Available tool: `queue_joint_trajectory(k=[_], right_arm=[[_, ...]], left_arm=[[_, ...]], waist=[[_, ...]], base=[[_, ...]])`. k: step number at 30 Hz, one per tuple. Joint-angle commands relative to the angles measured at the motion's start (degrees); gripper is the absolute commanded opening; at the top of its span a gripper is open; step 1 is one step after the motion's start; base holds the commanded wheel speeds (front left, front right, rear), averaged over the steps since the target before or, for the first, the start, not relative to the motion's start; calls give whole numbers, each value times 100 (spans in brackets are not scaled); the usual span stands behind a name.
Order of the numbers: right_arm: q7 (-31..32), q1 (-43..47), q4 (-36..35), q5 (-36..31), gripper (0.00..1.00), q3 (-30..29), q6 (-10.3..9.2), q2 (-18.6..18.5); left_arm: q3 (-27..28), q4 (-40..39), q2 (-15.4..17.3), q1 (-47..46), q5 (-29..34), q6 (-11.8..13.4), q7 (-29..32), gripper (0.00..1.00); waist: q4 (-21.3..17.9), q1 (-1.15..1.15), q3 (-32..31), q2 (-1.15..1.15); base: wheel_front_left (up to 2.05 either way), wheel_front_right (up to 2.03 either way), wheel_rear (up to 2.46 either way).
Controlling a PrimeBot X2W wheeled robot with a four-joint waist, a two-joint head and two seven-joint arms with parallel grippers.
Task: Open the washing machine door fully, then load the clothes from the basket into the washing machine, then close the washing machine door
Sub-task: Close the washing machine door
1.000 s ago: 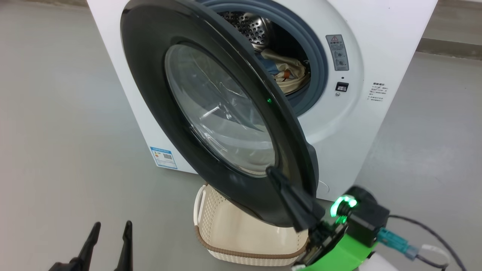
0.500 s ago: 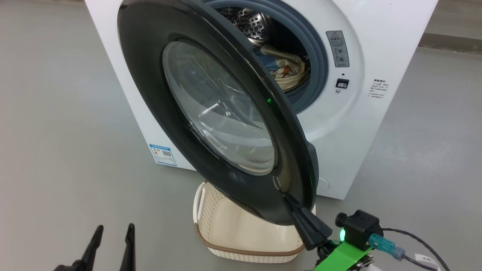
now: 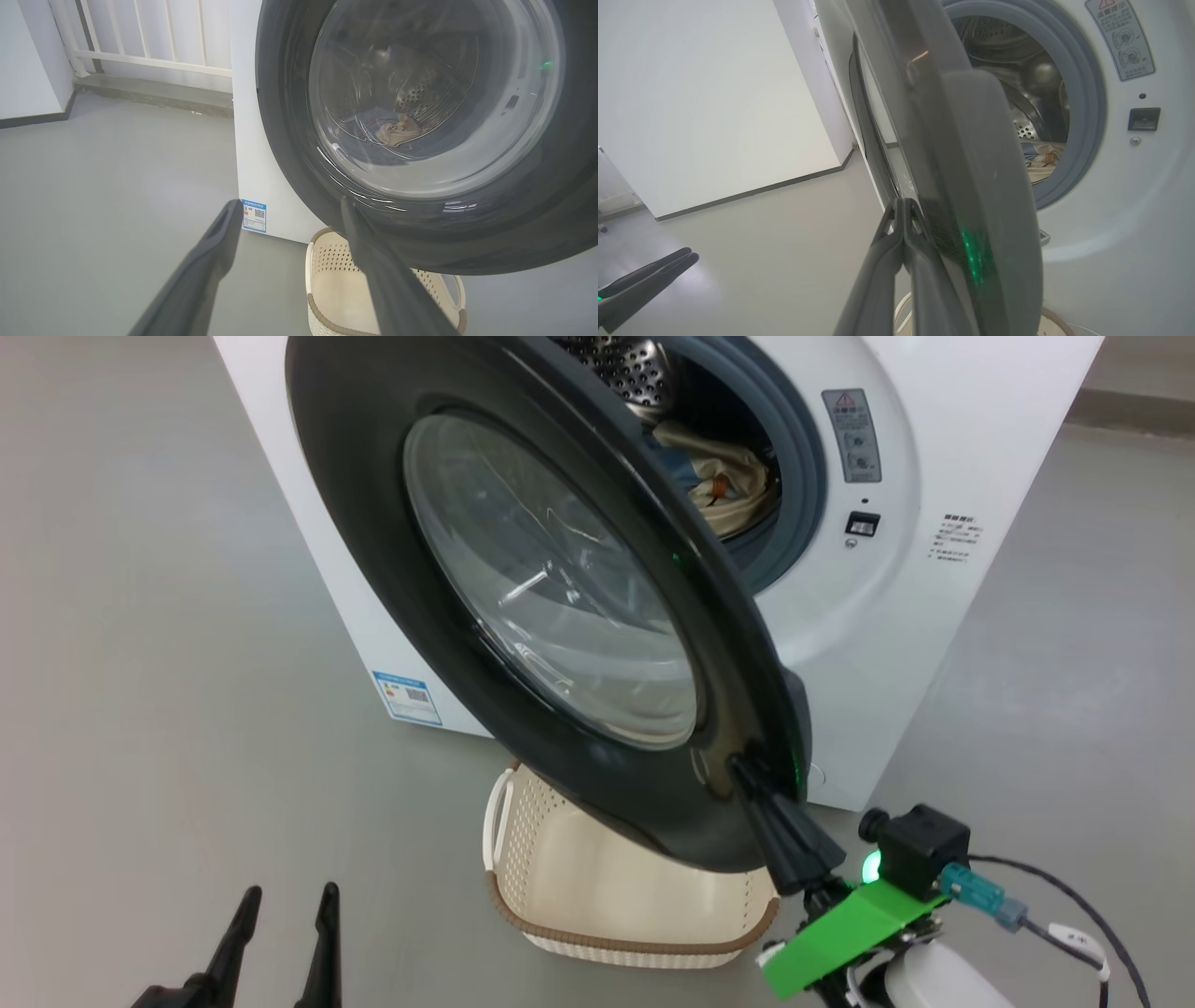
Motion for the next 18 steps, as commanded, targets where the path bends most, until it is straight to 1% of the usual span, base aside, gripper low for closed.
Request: queue_joint_trajectory(k=[1, 7, 18], right_arm=[[-29, -318, -100, -40, 0, -51, 23, 54], [-29, -555, -57, -125, 0, -333, 23, 32], [-29, -1218, 96, -278, 0, -881, 23, -179]], left_arm=[[168, -201, 48, -283, -34, 5, -37, 100], [142, -270, 0, -391, -47, 5, -37, 100], [-48, -428, -159, -734, -112, 5, -37, 100]], waist=[[17, 0, 102, 0], [35, 0, 319, 0], [189, 0, 905, 0]], base=[[0, 0, 0], [0, 0, 0], [0, 0, 0]])
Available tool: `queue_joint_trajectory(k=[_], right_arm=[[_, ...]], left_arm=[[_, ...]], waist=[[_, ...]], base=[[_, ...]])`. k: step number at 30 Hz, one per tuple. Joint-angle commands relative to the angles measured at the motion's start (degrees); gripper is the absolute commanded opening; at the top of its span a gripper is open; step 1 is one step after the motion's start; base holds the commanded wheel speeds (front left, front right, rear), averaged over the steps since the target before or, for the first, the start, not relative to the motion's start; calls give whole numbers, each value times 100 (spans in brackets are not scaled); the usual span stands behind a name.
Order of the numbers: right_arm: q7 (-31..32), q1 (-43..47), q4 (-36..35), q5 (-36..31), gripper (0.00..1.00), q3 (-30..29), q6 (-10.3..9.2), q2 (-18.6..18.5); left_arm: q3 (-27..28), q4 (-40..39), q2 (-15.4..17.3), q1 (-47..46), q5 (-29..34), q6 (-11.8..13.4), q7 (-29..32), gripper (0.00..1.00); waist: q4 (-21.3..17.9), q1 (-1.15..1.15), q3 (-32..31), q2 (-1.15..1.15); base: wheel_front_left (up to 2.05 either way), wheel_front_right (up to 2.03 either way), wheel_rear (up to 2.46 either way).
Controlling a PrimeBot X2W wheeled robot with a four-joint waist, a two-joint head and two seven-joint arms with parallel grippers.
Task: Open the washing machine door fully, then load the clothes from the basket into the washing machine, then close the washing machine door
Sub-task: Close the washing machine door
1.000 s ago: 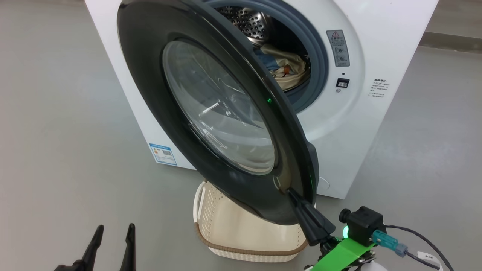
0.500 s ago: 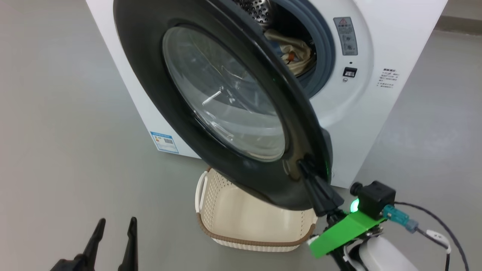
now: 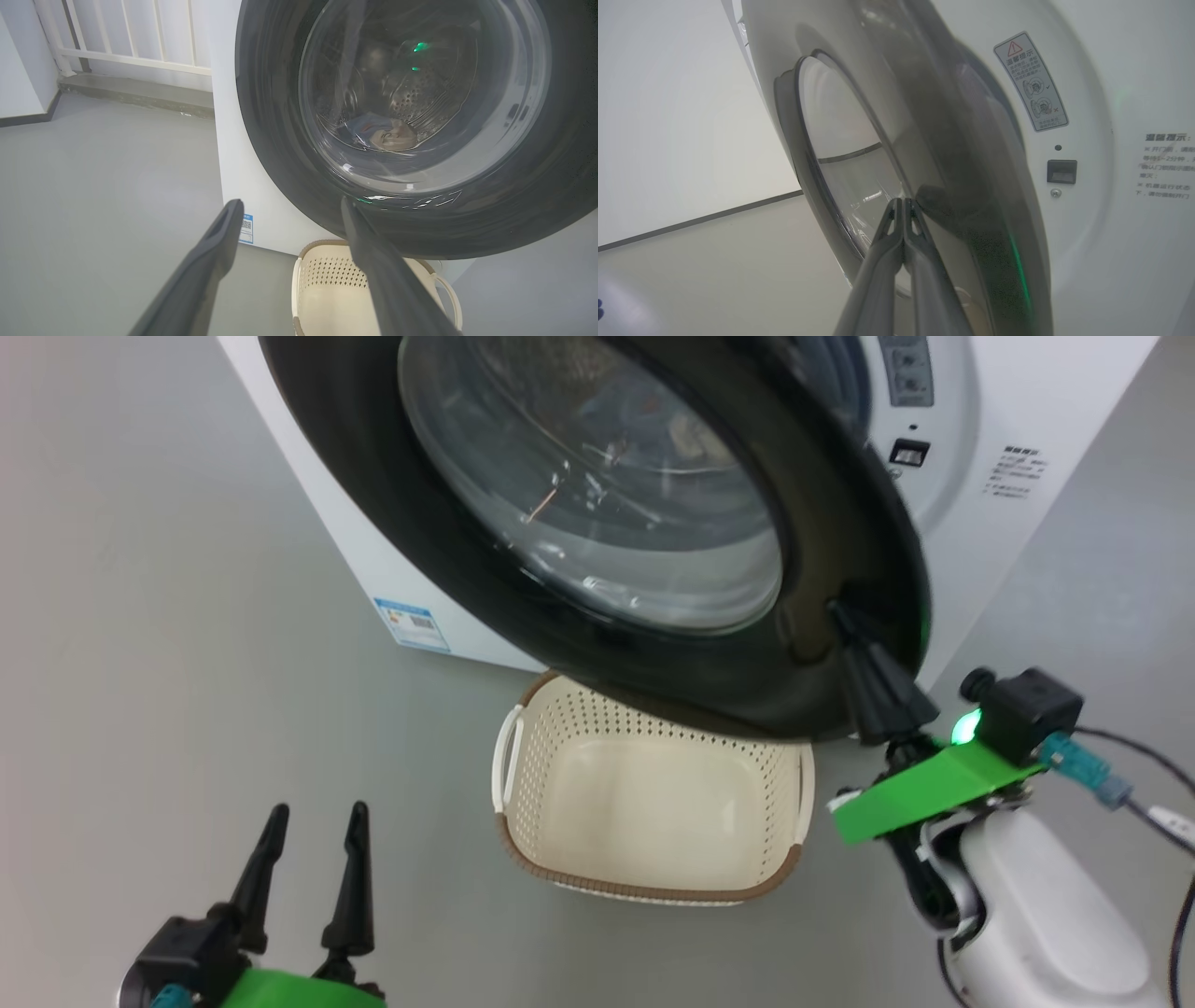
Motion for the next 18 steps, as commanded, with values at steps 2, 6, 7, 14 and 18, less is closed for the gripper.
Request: queue_joint_trajectory(k=[2, 6, 7, 14, 18], right_arm=[[-29, -307, -90, -63, 0, -44, -2, -70], [-29, -582, -16, -123, 0, -179, -2, -211], [-29, -650, -4, -142, 0, -237, -2, -234], [-29, -1045, 120, -289, 0, -608, -2, -348], [-29, -1292, 156, -356, 0, -847, -2, -372]], left_arm=[[102, -183, 19, -257, -54, 5, -37, 100], [-32, -194, -27, -430, -88, 5, -37, 100], [-61, -199, -36, -466, -97, 5, -37, 100], [-301, -210, -72, -652, -156, 5, -37, 100], [-384, -233, -85, -723, -177, 5, -37, 100]], waist=[[146, -1, 238, 0], [279, -1, 431, 0], [309, -1, 476, 0], [539, -1, 694, 0], [629, -1, 816, 0]], base=[[0, 0, 0], [0, 0, 0], [0, 0, 0], [0, 0, 0], [0, 0, 0]])
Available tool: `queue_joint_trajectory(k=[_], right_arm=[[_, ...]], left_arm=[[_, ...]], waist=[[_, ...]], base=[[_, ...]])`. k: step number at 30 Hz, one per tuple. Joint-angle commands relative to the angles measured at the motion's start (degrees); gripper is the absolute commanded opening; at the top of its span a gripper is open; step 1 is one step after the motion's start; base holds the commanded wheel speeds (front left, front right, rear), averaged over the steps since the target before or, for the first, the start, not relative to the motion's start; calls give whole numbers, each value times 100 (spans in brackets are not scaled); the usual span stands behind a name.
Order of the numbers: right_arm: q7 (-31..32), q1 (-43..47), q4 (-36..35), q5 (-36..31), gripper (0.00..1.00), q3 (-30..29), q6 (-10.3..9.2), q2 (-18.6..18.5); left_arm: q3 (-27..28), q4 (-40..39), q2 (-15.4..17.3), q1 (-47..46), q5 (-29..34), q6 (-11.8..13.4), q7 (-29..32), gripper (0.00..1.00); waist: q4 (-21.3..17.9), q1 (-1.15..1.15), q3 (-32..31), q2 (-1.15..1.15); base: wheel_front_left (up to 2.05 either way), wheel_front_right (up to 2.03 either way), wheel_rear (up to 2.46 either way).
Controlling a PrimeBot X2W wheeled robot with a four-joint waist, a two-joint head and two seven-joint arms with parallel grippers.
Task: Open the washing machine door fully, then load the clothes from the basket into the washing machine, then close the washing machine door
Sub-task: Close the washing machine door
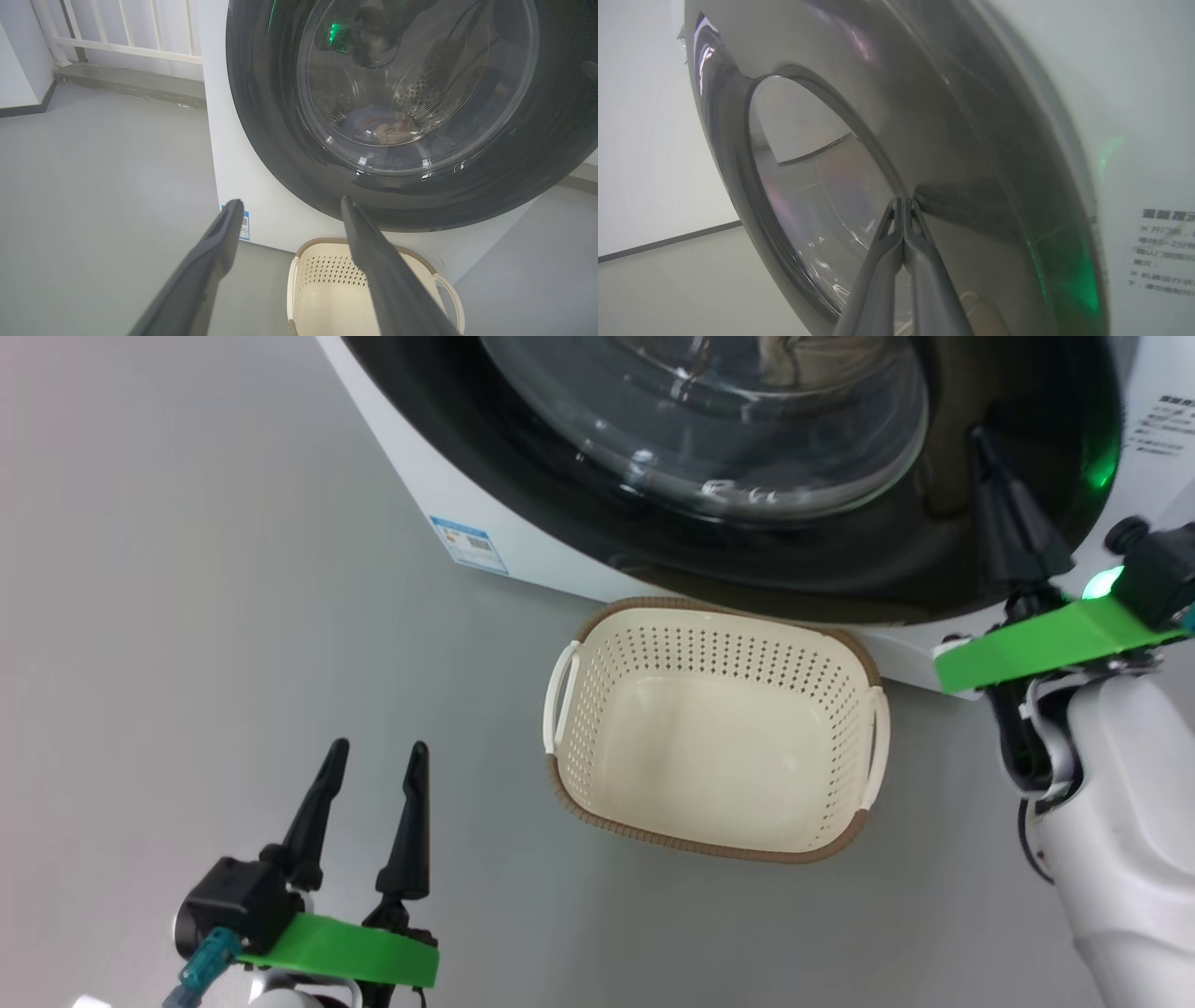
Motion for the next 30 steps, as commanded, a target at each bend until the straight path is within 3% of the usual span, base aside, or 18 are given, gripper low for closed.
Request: queue_joint_trajectory(k=[1, 11, 26, 27, 28, 30], right_arm=[[-28, -281, -109, -63, 0, -95, -2, -32], [-28, -851, -149, -239, 0, -774, -2, 19], [-28, -241, -104, -179, 1, -323, -2, 191], [-28, -143, -111, -160, 15, -300, -2, 208], [-28, -46, -122, -141, 36, -282, -2, 230], [-28, 156, -144, -110, 50, -262, -2, 268]], left_arm=[[130, -195, 70, -201, -44, 5, -37, 100], [-18, -225, 50, -443, -90, 5, -37, 100], [110, 66, 132, -392, -49, 5, -37, 100], [131, 90, 152, -363, -43, 5, -37, 100], [158, 113, 176, -333, -37, 5, -37, 100], [218, 159, 222, -273, -28, 5, -37, 100]], waist=[[131, 0, 159, 0], [244, 0, 522, 0], [-13, 0, 96, 0], [-51, 0, 37, 0], [-95, 0, -21, 0], [-182, 0, -141, 0]], base=[[0, 0, 0], [0, 0, 0], [0, 0, 0], [0, 0, 0], [0, 0, 0], [0, 0, 0]])
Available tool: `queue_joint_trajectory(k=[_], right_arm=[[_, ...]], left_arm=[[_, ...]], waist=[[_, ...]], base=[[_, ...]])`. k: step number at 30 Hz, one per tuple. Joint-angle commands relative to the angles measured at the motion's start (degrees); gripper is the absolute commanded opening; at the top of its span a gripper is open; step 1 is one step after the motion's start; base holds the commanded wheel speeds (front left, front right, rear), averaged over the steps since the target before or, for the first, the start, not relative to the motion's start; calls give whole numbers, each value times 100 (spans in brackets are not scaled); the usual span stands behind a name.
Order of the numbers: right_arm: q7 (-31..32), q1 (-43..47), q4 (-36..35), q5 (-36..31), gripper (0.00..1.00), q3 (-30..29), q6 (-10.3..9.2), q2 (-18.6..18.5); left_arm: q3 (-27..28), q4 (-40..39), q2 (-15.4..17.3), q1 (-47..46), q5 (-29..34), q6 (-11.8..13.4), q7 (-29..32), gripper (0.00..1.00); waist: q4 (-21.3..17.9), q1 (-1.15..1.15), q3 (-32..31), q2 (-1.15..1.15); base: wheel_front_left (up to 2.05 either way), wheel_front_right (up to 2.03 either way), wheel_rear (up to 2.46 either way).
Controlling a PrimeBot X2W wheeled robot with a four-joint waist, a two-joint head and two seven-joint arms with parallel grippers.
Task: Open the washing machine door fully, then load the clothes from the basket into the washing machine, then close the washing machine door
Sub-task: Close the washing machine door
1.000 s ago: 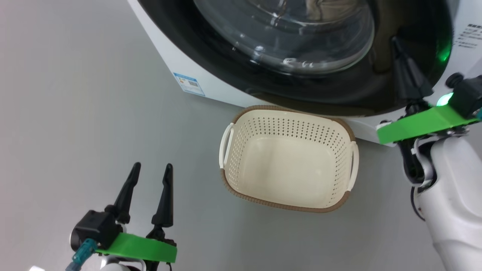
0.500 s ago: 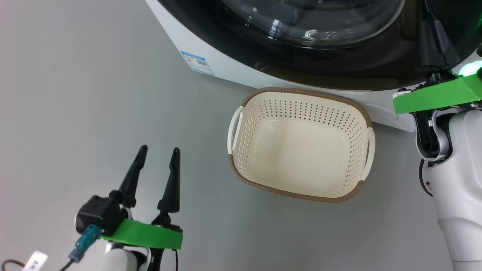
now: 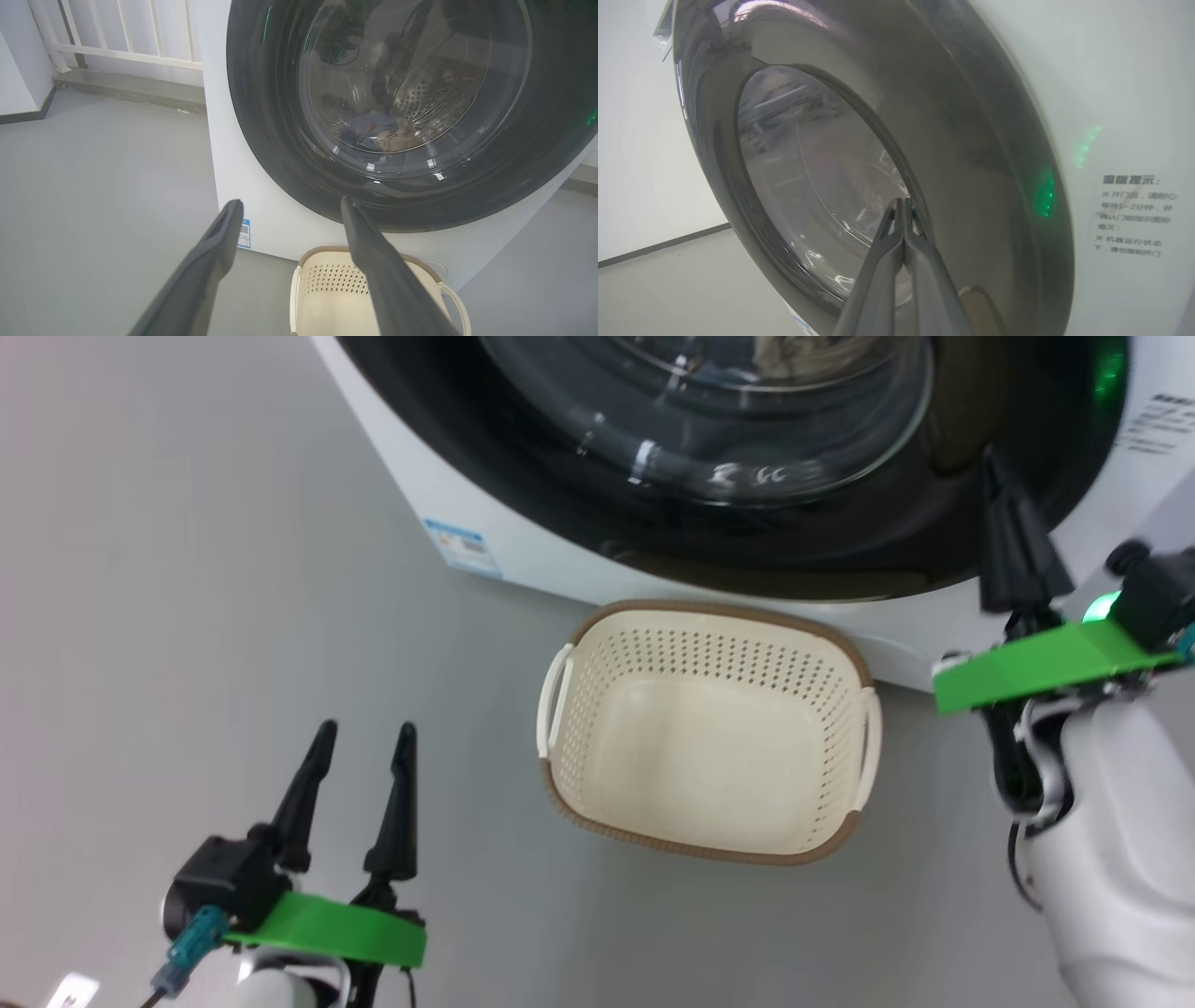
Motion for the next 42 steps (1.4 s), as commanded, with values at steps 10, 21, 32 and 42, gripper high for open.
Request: queue_joint_trajectory(k=[10, 21, 32, 42], right_arm=[[-28, 968, -333, 194, 100, 154, -16, 185], [-28, 1774, -534, 248, 100, 10, -16, 254], [-28, 2356, -712, 242, 100, -111, -16, 344], [-28, 2605, -821, 184, 100, -276, -16, 292]], left_arm=[[470, 59, 426, 378, 45, 5, -36, 100], [533, 161, 629, 550, -1, 5, -36, 100], [592, 215, 798, 647, -28, 5, -36, 100], [699, 244, 853, 666, 18, 5, -36, 100]], waist=[[-643, 0, -735, 0], [-995, 0, -1175, 0], [-1424, 0, -1349, 0], [-1819, 0, -1379, 0]], base=[[0, 0, 0], [0, 0, 0], [0, 0, 0], [0, 0, 0]])
